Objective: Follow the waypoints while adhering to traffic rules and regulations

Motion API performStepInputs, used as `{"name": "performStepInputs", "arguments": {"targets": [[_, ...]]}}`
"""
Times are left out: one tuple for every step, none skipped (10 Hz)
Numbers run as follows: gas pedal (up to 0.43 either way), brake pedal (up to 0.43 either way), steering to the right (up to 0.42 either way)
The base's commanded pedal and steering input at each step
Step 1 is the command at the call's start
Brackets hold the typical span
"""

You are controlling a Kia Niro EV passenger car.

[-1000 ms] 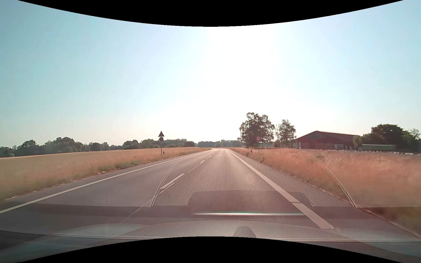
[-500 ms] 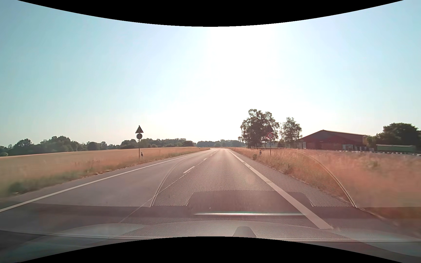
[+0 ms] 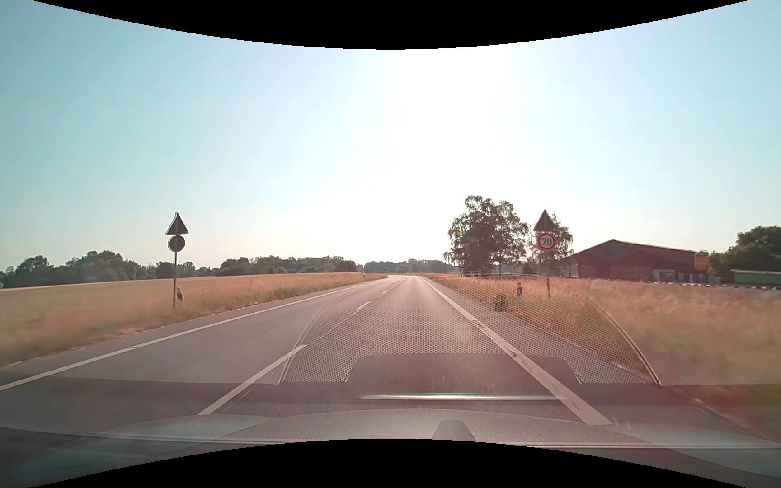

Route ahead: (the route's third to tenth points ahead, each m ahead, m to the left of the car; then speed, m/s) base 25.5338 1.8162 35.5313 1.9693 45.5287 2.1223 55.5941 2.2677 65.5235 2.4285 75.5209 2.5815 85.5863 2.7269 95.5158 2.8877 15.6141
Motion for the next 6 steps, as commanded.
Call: {"name": "performStepInputs", "arguments": {"targets": [[0.15,0.0,-0.002],[0.15,0.0,-0.002],[0.157,0.0,-0.002],[0.169,0.0,-0.002],[0.177,0.0,-0.002],[0.189,0.0,-0.002]]}}
